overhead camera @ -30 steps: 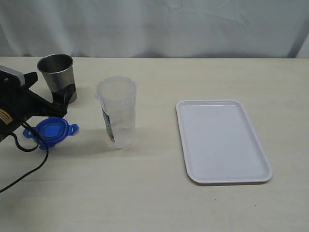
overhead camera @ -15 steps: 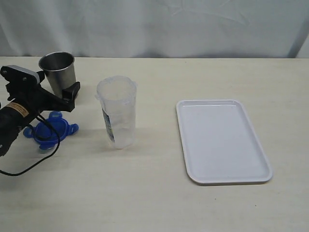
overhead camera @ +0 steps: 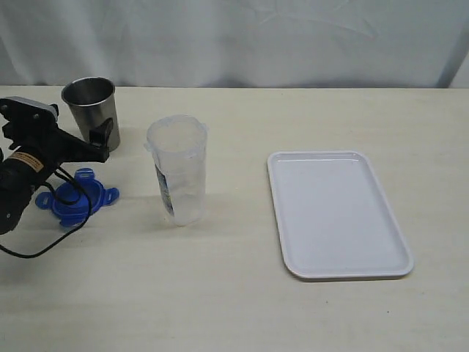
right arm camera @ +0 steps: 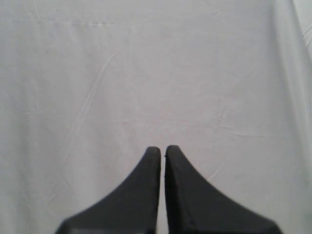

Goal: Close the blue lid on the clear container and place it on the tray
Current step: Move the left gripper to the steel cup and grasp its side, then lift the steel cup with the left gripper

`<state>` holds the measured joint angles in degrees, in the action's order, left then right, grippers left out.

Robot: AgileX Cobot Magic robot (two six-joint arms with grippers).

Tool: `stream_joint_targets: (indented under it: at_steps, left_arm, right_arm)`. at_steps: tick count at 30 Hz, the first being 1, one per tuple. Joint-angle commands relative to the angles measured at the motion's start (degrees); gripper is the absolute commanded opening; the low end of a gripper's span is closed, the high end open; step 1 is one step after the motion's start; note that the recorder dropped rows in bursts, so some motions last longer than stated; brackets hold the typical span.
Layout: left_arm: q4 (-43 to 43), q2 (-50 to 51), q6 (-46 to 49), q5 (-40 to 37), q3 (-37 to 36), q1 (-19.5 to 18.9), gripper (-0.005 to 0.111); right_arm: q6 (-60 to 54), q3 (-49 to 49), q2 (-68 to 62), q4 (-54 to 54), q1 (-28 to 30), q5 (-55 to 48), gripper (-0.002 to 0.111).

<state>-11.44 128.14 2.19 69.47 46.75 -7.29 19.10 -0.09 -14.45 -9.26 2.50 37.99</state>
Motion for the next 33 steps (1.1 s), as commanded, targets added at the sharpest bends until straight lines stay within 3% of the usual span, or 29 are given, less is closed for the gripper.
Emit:
stream_joint_targets:
  at_steps: [1, 5, 13, 33]
  left_arm:
    - [-3.8, 1.0, 0.6, -0.6, 2.1, -0.1, 0.094]
    - [-5.6, 2.7, 0.4, -0.8, 3.8, -0.1, 0.094]
    - [-0.7, 3.3, 0.4, -0.7, 5.8, -0.1, 0.094]
    - [-5.3, 8.3, -4.0, -5.2, 14.0, 0.0, 0.094]
  right_arm:
    - [0.2, 0.1, -0.2, -0.6, 0.0, -0.1, 0.004]
    - [0.2, 0.1, -0.2, -0.6, 0.0, -0.1, 0.004]
    - [1.2, 0.1, -0.2, -0.6, 0.0, -0.1, 0.004]
    - [1.3, 0.1, -0.2, -0.9, 0.0, -0.4, 0.004]
